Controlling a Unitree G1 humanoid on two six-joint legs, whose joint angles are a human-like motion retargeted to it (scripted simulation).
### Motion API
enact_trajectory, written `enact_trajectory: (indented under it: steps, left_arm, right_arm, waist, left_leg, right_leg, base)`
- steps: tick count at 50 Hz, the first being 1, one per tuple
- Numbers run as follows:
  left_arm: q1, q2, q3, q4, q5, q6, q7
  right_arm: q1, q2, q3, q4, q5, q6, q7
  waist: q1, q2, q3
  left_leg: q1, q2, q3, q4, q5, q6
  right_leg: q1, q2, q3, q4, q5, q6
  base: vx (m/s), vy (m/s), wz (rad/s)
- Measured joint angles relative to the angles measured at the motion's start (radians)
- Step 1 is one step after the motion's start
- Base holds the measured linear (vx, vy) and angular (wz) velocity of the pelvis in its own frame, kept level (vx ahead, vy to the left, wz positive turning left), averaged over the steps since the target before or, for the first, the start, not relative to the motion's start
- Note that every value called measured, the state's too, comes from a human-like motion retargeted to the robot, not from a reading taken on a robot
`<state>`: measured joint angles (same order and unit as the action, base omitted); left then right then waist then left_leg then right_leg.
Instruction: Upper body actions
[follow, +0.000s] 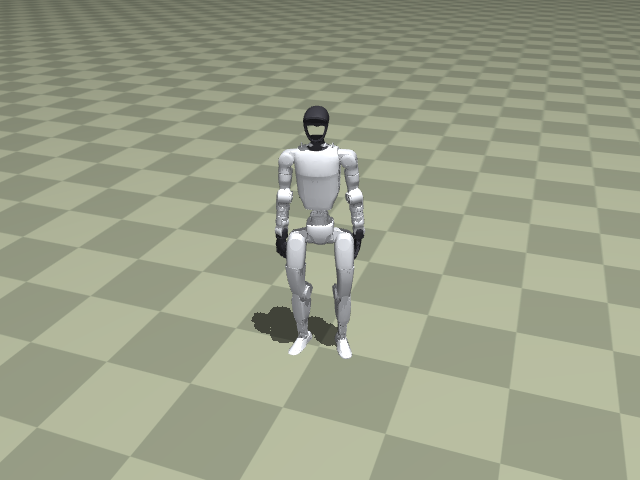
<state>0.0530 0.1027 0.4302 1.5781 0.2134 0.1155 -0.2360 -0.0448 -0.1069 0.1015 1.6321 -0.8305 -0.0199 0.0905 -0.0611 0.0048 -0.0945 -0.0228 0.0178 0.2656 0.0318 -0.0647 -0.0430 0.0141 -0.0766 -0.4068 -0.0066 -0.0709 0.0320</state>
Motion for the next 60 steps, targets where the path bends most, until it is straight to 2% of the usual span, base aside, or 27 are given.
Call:
enact_trajectory:
  steps: [4,10,18,25,35,43,49,60]
  left_arm:
    - [-0.010,-0.016,-0.061,-0.063,0.116,-0.024,-0.001]
    - [0.008,0.016,-0.141,-0.098,0.209,-0.032,0.013]
    - [0.015,0.029,-0.041,-0.006,0.092,0.019,0.019]
    - [0.018,0.029,0.025,0.037,-0.023,0.033,0.002]
    - [0.005,0.012,-0.031,0.004,0.088,0.053,-0.061]
    - [0.005,0.016,-0.103,-0.043,0.206,0.045,-0.045]
    - [0.009,0.026,-0.056,-0.022,0.176,0.052,-0.068]
    - [0.036,0.085,0.014,-0.020,0.121,0.094,-0.058]
  right_arm:
    - [0.041,-0.001,-0.026,-0.013,-0.015,-0.011,-0.009]
    - [0.054,0.006,-0.032,-0.042,-0.019,-0.023,0.004]
    - [0.020,0.019,-0.018,-0.079,-0.026,-0.015,0.040]
    - [0.007,0.026,-0.022,-0.097,0.006,-0.018,0.077]
    - [0.016,0.005,-0.022,-0.047,-0.049,0.044,-0.017]
    - [0.024,-0.015,-0.038,-0.011,-0.086,0.092,-0.045]
    - [0.020,0.000,-0.032,-0.020,-0.057,0.104,-0.035]
    - [0.020,0.029,0.012,-0.069,-0.126,0.058,-0.029]
  waist:
    - [0.029,-0.004,0.009]
    - [-0.019,-0.006,0.004]
    - [-0.014,0.005,0.008]
    - [-0.022,0.008,0.015]
    - [-0.025,0.008,0.018]
    - [-0.022,0.011,0.018]
    - [-0.038,0.026,0.012]
    - [-0.094,0.018,0.014]
  left_leg:
    - [0.000,-0.003,0.026,-0.004,0.006,0.006]
    - [-0.002,-0.007,0.003,-0.001,0.004,0.002]
    - [0.016,0.014,0.053,-0.008,-0.003,-0.001]
    - [0.025,0.022,0.072,-0.012,-0.004,-0.004]
    - [0.034,0.022,0.072,-0.018,-0.004,-0.002]
    - [0.034,0.031,0.082,-0.020,-0.001,-0.012]
    - [0.032,0.061,0.103,-0.027,0.000,-0.029]
    - [0.037,0.130,0.091,-0.010,0.011,-0.081]
  right_leg:
    - [0.001,0.004,0.025,-0.003,0.002,-0.003]
    - [0.001,0.012,0.001,-0.011,0.005,-0.016]
    - [-0.021,0.017,0.055,0.004,0.015,-0.009]
    - [-0.028,0.026,0.074,0.007,0.019,-0.013]
    - [-0.024,0.033,0.073,0.006,0.019,-0.017]
    - [-0.032,0.036,0.084,0.010,0.024,-0.020]
    - [-0.064,0.060,0.107,0.024,0.033,-0.026]
    - [-0.064,0.124,0.102,0.028,0.010,-0.069]
  base:
    - [0.00,0.00,-0.22]
    - [0.00,-0.01,0.15]
    - [-0.01,-0.02,-0.32]
    - [0.00,0.00,0.00]
    - [0.00,0.00,0.00]
    - [0.00,0.00,-0.02]
    - [-0.04,-0.08,-0.18]
    - [-0.04,-0.24,0.04]
